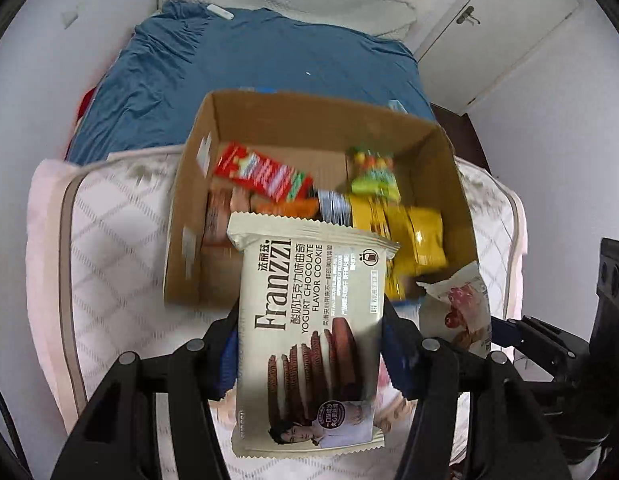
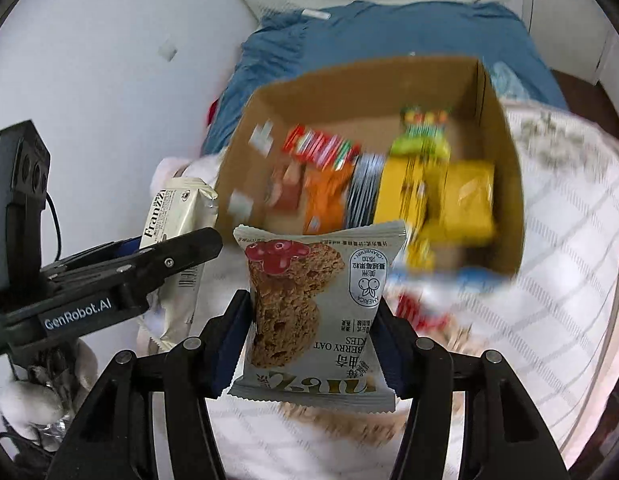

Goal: Organize snacks
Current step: 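Carry both cookie packets into the box and open both tools, then withdraw both tools from the box toward the remaining snacks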

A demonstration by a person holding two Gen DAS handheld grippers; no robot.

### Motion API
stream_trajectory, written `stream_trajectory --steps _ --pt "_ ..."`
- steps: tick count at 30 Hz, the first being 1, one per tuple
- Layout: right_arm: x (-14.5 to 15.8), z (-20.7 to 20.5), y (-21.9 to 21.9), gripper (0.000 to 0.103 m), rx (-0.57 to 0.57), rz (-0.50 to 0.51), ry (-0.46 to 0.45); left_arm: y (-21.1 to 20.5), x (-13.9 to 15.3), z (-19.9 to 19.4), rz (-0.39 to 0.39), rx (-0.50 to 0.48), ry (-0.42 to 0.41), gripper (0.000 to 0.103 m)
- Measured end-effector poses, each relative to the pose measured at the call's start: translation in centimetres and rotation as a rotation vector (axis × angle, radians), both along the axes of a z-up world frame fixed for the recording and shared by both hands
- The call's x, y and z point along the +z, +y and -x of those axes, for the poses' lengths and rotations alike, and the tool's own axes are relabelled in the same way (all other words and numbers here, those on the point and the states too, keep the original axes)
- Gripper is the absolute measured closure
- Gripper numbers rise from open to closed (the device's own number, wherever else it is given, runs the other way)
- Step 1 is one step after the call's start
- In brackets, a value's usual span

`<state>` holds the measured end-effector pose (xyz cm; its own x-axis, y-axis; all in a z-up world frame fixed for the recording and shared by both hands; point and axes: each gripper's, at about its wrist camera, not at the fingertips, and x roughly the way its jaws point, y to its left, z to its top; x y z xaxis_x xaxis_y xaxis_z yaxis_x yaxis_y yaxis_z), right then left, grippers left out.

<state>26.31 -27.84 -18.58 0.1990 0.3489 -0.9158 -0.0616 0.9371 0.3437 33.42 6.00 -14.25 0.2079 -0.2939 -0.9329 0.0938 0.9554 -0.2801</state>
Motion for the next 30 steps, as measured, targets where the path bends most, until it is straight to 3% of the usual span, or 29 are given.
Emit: stream_trajectory --steps 5,10,20,21,22,24,30 --pt "-1.9 -7.9 -0.6 0.042 -0.030 0.065 0.029 -0.7 -2.3 -8.1 0.007 -0.008 0.077 0.047" --pt "-4.4 -13.4 -1.0 0.042 -0.057 0.110 0.064 -2.1 -5.0 -13.8 0.000 -0.038 0.138 0.047" --pt "-8.9 -18.2 -2.1 0.041 -0.072 0.098 0.141 -3.9 -10.6 -19.2 0.021 -0.063 0.257 0.045" --pt "-8.9 -18.2 -2.1 0.039 -0.072 0.098 0.141 -3.8 -11.0 -19.5 0.032 -0.051 0.261 0.041" --pt "-9.3 -18.6 -2.2 0.024 -0.071 0.111 0.150 -3.6 -11.1 -19.7 0.036 -0.043 0.253 0.030" --pt "-9.7 -19.2 -2.1 0.005 -0.054 0.161 0.138 -3.3 -11.4 -19.9 0.023 -0.029 0.240 0.011" --pt "-10.3 -19.4 -2.4 0.005 -0.054 0.187 0.154 -2.7 -11.7 -19.8 -0.036 -0.002 0.212 0.008"
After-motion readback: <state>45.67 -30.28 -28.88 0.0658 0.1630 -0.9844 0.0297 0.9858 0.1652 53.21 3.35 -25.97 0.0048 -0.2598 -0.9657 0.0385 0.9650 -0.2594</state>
